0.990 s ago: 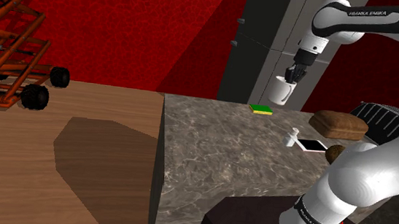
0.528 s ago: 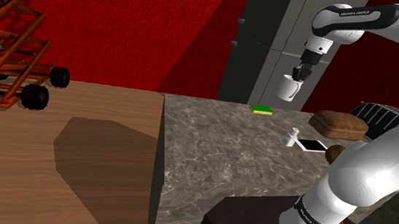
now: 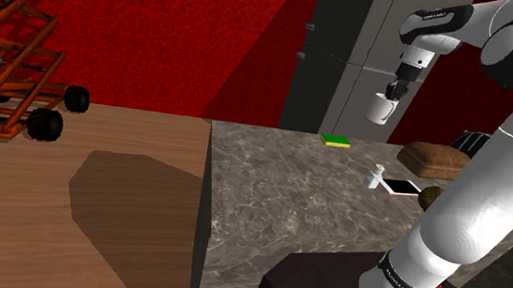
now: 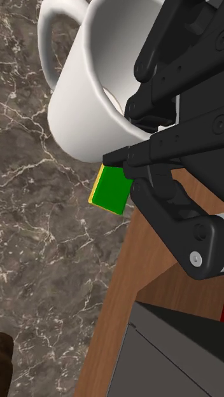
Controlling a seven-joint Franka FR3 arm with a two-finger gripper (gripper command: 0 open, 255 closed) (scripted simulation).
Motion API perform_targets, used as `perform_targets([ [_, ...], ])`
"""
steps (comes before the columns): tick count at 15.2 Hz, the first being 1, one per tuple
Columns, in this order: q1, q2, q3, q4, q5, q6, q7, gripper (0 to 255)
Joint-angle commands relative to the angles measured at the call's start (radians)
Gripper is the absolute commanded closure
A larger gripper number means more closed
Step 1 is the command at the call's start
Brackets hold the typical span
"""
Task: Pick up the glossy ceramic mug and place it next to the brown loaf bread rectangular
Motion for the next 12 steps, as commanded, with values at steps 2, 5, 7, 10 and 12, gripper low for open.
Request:
perform_targets([
  [2, -0.066, 0.165, -0.041, 0.141, 0.123, -0.04, -0.12, 255],
  [5, -0.183, 0.323, -0.039, 0.306, 0.238, -0.104, -0.215, 255],
  [7, -0.278, 0.426, -0.022, 0.434, 0.306, -0.156, -0.259, 255],
  [10, -0.441, 0.584, 0.019, 0.674, 0.4, -0.253, -0.296, 255],
  [12, -0.593, 0.723, 0.064, 0.928, 0.47, -0.352, -0.29, 255],
])
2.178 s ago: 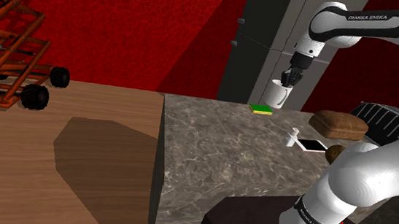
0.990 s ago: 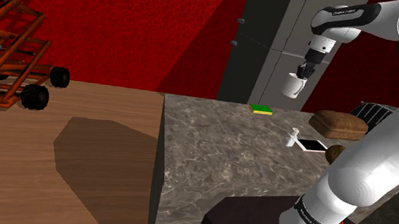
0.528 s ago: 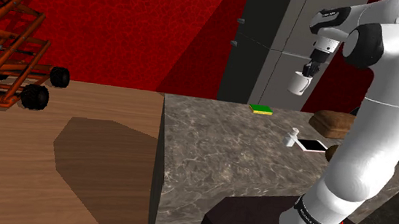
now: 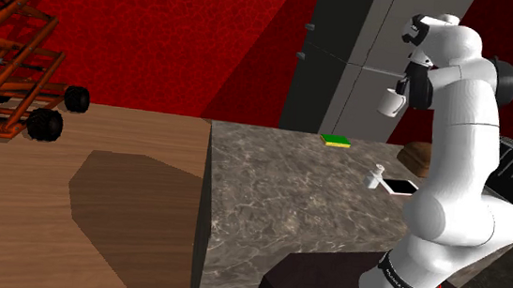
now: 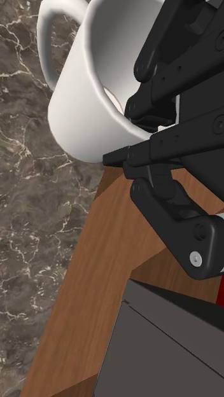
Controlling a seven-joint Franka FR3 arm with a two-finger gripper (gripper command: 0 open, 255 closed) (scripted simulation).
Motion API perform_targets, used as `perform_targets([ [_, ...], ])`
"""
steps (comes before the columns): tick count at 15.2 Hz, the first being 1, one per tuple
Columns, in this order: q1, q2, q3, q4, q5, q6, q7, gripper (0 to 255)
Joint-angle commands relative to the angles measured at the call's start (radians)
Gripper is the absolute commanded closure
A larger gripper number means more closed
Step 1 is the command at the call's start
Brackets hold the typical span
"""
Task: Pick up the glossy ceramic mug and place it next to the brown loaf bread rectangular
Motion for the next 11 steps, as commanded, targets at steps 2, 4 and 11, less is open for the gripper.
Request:
perform_targets([
  [2, -0.052, 0.055, 0.018, 0.059, 0.027, -0.005, -0.013, 255],
  [4, -0.028, 0.042, 0.012, 0.002, 0.02, 0.032, -0.021, 255],
  [11, 0.031, 0.018, 0.001, -0.151, 0.009, 0.145, -0.044, 255],
])
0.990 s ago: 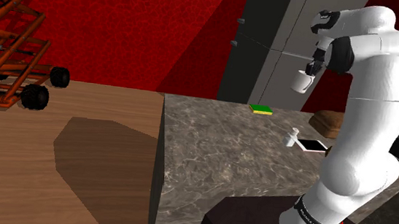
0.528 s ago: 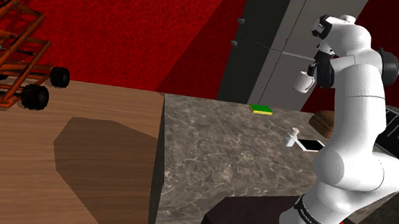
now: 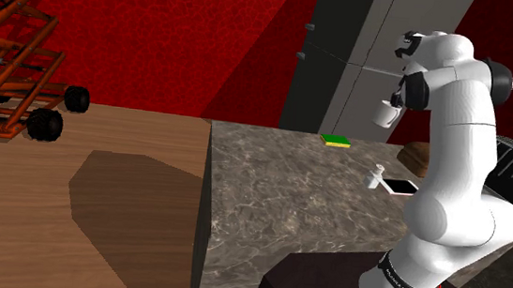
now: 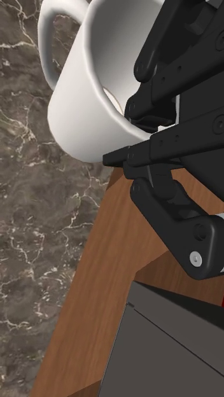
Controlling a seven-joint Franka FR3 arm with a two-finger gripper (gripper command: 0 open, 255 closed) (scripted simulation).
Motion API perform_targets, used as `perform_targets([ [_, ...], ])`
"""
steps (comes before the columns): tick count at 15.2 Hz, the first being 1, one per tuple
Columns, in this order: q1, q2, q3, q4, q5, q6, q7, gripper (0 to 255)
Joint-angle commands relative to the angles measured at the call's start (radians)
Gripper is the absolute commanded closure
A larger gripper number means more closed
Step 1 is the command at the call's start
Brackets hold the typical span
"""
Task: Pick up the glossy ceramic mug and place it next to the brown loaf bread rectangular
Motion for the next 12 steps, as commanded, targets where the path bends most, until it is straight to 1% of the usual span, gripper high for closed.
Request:
perform_targets([
  [1, 0.011, -0.002, -0.001, -0.033, 0.0, 0.028, -0.006, 255],
  [12, 0.055, 0.003, 0.002, -0.189, 0.01, 0.172, -0.035, 255],
])
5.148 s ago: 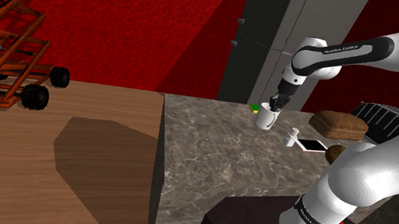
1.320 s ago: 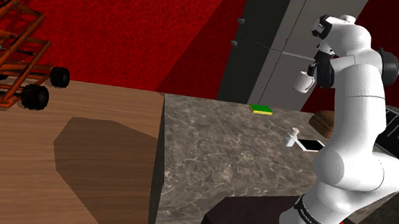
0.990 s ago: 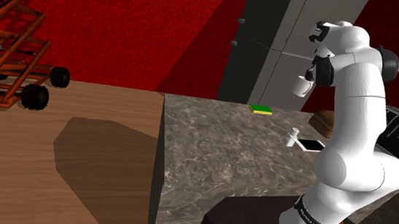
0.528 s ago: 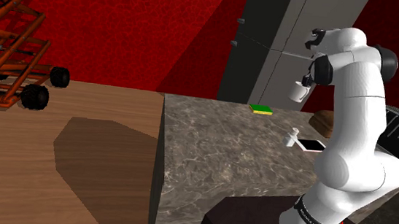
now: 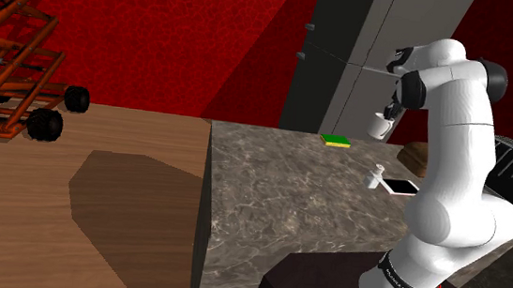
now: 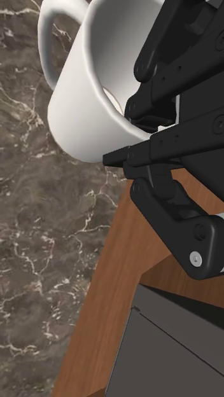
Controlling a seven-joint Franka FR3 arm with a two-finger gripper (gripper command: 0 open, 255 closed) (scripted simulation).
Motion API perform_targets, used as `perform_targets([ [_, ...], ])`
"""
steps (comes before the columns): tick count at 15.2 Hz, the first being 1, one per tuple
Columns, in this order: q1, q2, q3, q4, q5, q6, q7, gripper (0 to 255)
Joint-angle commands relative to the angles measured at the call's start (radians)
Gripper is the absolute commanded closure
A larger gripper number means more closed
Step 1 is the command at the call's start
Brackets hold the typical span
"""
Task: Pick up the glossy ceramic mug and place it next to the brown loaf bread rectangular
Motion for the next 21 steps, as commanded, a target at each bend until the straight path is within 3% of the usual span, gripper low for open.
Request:
perform_targets([
  [1, 0.005, 0.005, 0.003, -0.02, 0.004, 0.024, -0.004, 255],
  [13, 0.018, 0.046, 0.024, -0.124, 0.037, 0.152, -0.035, 255],
  [20, 0.018, 0.046, 0.024, -0.124, 0.037, 0.152, -0.035, 255],
  [21, 0.018, 0.046, 0.024, -0.124, 0.037, 0.152, -0.035, 0],
])
